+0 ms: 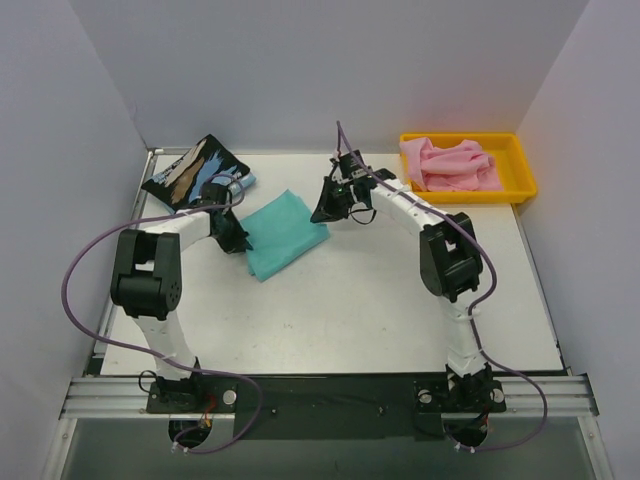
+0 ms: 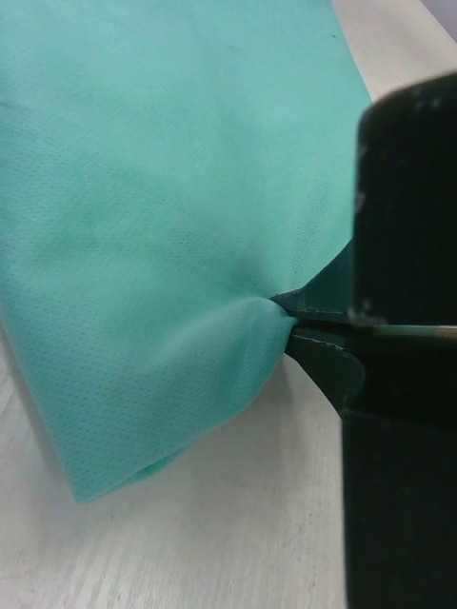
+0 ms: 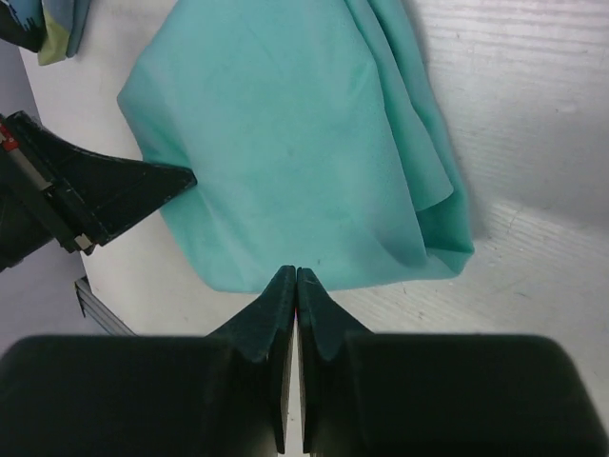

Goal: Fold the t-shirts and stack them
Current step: Put the neatly folded tshirt into the corner of the board with the left arm

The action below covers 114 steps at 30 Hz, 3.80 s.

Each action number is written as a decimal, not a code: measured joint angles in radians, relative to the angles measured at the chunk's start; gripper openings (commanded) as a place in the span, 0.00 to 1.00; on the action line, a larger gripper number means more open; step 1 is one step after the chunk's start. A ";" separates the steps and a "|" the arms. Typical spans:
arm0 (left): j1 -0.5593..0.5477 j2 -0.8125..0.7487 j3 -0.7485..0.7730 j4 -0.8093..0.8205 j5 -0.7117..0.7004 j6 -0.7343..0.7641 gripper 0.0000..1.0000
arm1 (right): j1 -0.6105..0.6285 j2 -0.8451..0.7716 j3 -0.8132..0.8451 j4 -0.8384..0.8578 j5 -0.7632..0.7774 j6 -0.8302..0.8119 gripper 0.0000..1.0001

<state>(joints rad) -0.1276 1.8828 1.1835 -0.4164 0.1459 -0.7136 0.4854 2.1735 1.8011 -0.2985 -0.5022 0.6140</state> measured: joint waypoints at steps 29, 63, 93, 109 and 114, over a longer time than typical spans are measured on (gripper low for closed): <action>0.112 -0.010 0.035 -0.062 -0.026 0.042 0.65 | -0.014 0.080 0.105 -0.135 0.070 0.009 0.46; -0.061 0.202 0.469 0.067 0.071 -0.062 0.00 | -0.237 -0.426 -0.616 -0.072 0.144 -0.040 0.55; 0.178 0.544 1.095 -0.022 0.051 -0.102 0.00 | -0.246 -0.515 -0.721 -0.192 0.254 -0.100 0.55; 0.277 0.518 1.096 -0.074 0.159 -0.195 0.00 | -0.246 -0.546 -0.746 -0.201 0.267 -0.111 0.55; 0.315 0.499 1.096 -0.088 0.197 -0.203 0.00 | -0.247 -0.548 -0.750 -0.201 0.271 -0.119 0.55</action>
<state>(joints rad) 0.1879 2.3821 2.2795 -0.5041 0.3428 -0.9169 0.2386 1.6253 1.0512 -0.4999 -0.2314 0.4953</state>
